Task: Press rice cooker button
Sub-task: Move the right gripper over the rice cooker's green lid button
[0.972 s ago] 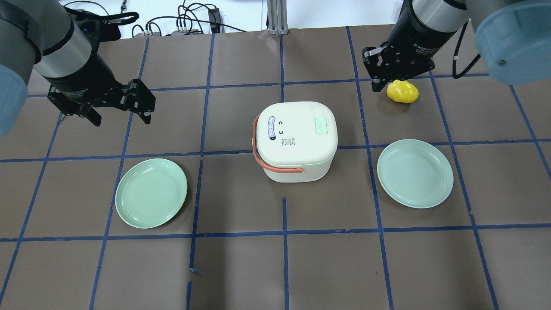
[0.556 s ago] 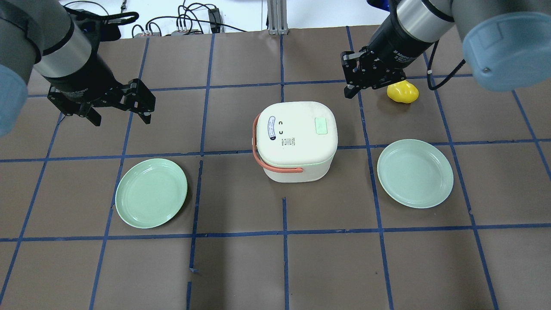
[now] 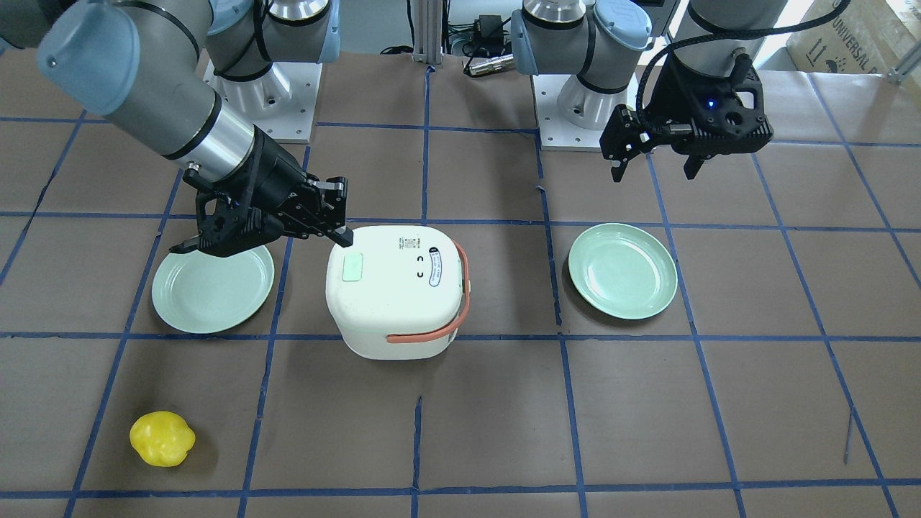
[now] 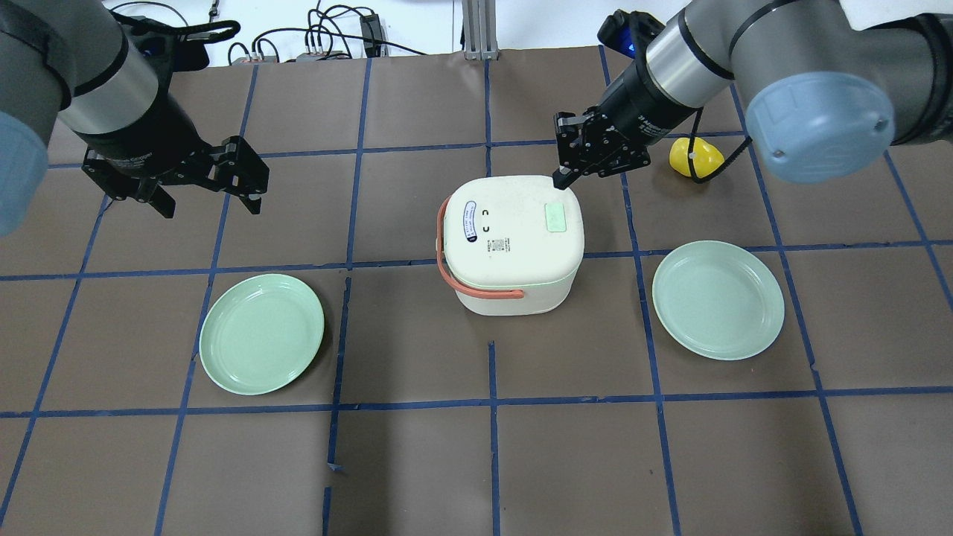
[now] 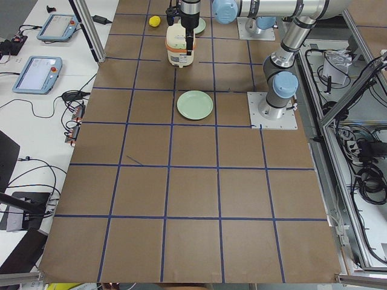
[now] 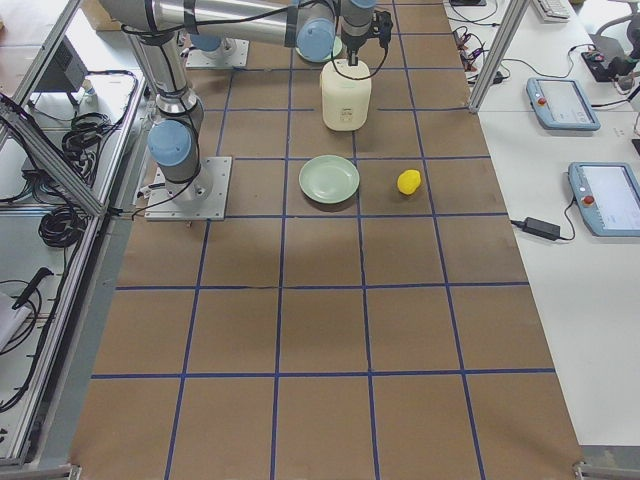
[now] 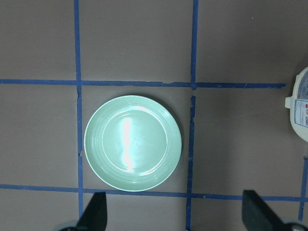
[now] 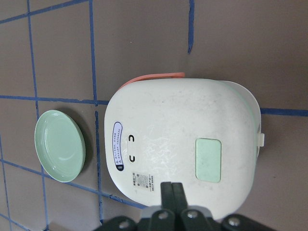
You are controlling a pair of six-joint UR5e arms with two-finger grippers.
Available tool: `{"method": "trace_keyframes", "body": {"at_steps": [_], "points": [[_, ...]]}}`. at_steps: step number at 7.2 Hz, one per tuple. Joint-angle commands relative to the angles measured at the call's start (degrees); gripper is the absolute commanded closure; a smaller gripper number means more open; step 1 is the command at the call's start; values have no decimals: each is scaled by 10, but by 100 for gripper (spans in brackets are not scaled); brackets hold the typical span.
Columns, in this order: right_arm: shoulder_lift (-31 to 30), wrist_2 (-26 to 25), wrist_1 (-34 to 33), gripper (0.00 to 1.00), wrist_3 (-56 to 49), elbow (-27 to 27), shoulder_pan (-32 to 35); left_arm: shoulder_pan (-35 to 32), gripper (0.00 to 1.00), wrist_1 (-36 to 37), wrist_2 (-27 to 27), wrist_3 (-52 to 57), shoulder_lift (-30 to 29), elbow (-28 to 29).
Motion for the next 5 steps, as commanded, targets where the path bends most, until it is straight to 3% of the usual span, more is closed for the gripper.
{"method": "trace_keyframes", "body": {"at_steps": [1,5], "points": [[20,2,-20,97,0,5,4,0,0,0,0,0,0,0],[30,-6,-29,97,-8,12,3,0,0,0,0,0,0,0]]}}
